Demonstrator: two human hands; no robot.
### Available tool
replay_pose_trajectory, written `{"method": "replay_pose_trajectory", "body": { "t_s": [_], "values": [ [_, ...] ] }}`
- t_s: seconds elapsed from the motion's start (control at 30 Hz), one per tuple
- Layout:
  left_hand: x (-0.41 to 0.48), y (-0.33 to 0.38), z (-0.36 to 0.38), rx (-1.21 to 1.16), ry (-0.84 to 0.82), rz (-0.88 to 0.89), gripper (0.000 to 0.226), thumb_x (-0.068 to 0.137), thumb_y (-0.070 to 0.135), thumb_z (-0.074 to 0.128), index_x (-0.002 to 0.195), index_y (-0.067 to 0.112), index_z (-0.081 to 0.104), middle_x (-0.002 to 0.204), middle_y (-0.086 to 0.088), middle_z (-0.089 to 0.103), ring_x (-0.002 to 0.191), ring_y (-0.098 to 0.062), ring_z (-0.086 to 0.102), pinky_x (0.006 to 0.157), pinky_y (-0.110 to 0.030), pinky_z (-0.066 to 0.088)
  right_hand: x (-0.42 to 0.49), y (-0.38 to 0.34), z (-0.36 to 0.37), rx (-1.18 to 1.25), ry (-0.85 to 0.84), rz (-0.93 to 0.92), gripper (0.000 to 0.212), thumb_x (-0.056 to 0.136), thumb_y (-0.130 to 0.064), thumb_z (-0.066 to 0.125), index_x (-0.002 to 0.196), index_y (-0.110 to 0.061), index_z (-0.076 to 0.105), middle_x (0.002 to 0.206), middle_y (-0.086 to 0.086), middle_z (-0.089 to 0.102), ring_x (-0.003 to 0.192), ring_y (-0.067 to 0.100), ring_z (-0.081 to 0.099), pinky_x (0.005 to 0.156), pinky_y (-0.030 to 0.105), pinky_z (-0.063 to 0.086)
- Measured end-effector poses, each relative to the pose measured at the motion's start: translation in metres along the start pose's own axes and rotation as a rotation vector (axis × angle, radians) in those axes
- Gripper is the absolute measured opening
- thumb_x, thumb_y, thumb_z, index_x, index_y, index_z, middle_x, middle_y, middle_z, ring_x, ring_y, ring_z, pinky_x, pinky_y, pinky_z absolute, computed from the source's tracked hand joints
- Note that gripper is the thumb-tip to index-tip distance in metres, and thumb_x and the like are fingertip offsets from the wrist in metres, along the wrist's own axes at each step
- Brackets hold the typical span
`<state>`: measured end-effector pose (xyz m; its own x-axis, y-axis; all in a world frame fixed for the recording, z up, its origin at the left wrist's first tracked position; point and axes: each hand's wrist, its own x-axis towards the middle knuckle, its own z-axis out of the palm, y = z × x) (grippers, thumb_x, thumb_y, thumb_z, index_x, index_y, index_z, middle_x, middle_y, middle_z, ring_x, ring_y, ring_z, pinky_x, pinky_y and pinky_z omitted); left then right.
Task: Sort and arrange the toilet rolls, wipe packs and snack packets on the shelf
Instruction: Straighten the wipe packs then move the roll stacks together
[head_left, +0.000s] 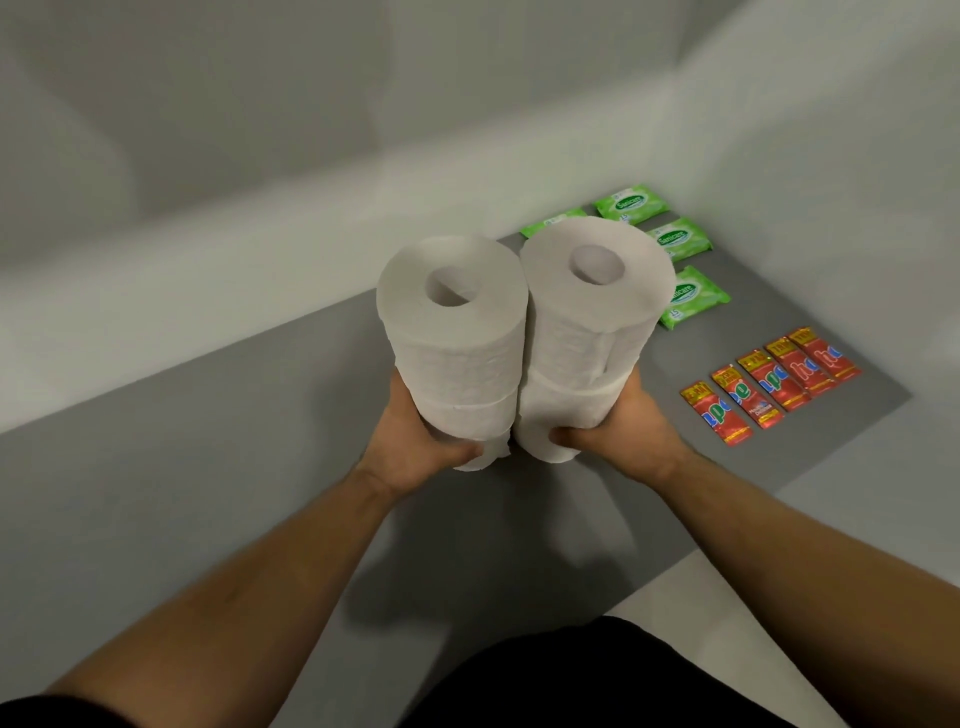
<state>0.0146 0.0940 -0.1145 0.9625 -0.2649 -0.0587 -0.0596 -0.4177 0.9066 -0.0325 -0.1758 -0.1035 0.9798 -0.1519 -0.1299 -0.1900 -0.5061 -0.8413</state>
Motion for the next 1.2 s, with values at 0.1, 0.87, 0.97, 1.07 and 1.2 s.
{"method": "replay_pose_trajectory", "body": {
  "t_s": [0.1,0.87,0.97,1.07,1.2],
  "values": [
    [-0.010,0.014,-0.008,-0.054,-0.020,0.033,0.129,0.052,0.028,0.104,0.153,0.033,0.024,0.146,0.021,0.045,0.131,0.012,0.046,0.101,-0.013,0.049,-0.008,-0.009,-0.017,0.094,-0.085,-0.018,0.127,0.057,-0.041,0.097,0.152,-0.040,0.013,0.146,-0.019,0.040,0.132,0.007,0.044,0.102,0.028,0.042],
    [0.010,0.109,-0.039,-0.174,0.257,0.366,0.108,0.061,0.021,0.100,0.146,0.016,0.034,0.143,0.004,0.052,0.131,-0.011,0.055,0.107,-0.037,0.054,-0.011,-0.100,-0.041,0.295,0.384,-0.252,0.103,0.055,-0.037,0.098,0.137,-0.033,0.035,0.132,-0.019,0.053,0.118,-0.002,0.055,0.091,0.032,0.056],
    [0.007,0.099,-0.031,-0.188,0.242,0.329,0.110,0.060,0.023,0.101,0.146,0.017,0.034,0.143,0.003,0.052,0.132,-0.013,0.055,0.110,-0.044,0.051,-0.012,-0.091,-0.035,0.288,0.383,-0.246,0.104,0.057,-0.033,0.098,0.139,-0.031,0.034,0.129,-0.023,0.052,0.116,-0.007,0.054,0.085,0.018,0.053],
    [0.008,0.096,-0.029,-0.199,0.241,0.314,0.109,0.061,0.022,0.100,0.147,0.016,0.033,0.144,0.002,0.052,0.133,-0.014,0.055,0.111,-0.045,0.050,-0.011,-0.089,-0.035,0.282,0.355,-0.268,0.106,0.058,-0.031,0.097,0.141,-0.030,0.031,0.131,-0.024,0.050,0.117,-0.011,0.051,0.087,0.011,0.050],
    [0.008,0.092,-0.028,-0.209,0.233,0.301,0.117,0.061,0.025,0.099,0.152,0.020,0.026,0.148,0.004,0.048,0.136,-0.011,0.052,0.113,-0.040,0.048,-0.010,-0.084,-0.034,0.284,0.290,-0.296,0.118,0.056,-0.027,0.099,0.147,-0.026,0.024,0.143,-0.016,0.044,0.130,-0.004,0.045,0.106,0.029,0.046]
  ]
}}
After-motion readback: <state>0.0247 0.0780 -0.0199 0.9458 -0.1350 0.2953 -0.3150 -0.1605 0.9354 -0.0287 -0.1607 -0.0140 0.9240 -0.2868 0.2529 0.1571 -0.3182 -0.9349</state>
